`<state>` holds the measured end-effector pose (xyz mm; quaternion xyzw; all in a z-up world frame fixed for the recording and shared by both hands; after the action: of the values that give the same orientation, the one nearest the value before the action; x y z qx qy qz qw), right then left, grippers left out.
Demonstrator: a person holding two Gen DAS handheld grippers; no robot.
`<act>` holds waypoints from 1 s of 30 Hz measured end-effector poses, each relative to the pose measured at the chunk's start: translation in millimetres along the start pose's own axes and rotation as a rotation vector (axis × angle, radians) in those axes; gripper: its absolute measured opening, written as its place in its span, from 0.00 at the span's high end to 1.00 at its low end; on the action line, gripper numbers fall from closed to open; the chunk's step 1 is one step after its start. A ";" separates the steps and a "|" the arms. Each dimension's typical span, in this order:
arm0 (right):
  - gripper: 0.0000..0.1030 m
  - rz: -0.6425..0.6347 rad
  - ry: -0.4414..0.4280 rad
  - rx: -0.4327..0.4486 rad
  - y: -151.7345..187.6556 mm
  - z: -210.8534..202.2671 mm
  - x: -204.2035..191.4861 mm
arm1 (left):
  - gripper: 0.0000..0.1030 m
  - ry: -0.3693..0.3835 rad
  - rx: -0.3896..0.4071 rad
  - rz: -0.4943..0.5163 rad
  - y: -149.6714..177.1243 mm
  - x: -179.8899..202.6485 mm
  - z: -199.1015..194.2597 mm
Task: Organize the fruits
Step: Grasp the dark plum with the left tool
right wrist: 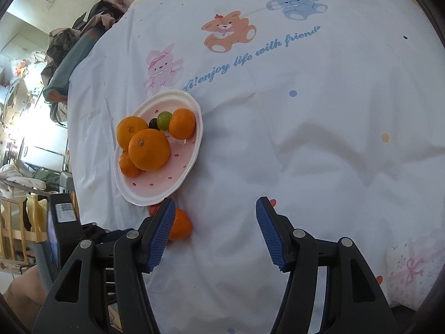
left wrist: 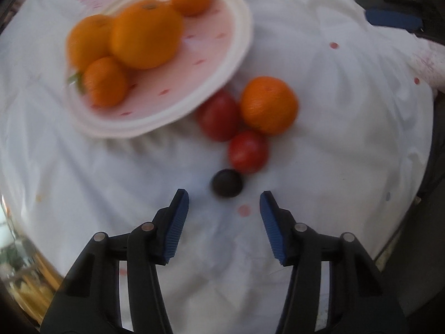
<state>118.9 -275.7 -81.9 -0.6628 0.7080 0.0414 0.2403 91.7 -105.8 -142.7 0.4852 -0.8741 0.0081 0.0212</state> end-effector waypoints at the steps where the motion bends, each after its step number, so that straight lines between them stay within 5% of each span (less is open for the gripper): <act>1: 0.39 0.002 -0.002 -0.002 0.0 0.2 0.4 | 0.55 -0.021 -0.001 0.020 -3.0 2.5 1.7; 7: 0.39 0.002 -0.004 -0.007 -1.5 1.5 0.2 | 0.80 -0.015 -0.035 0.059 -20.1 10.5 10.7; 20: 0.39 -0.026 -0.003 -0.005 -2.9 1.0 -6.5 | 0.80 -0.020 -0.020 0.008 -15.9 11.7 -11.7; 30: 0.39 -0.047 0.001 -0.002 -1.6 1.9 -14.9 | 0.80 0.001 0.201 -0.256 9.8 -9.3 -84.5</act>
<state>121.1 -261.4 -77.3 -0.6794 0.6923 0.0360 0.2404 90.8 -89.8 -58.7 0.5921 -0.8000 0.0929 -0.0261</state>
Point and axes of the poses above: each gripper's, at about its wrist camera, not at the fingertips, and z roughly the way its jaws point, x to its right, y to its underside, the point moved 2 cm from there along z, roughly the way its jaws point, and after that the axes turned 2 degrees about y, right-handed, at the moved point
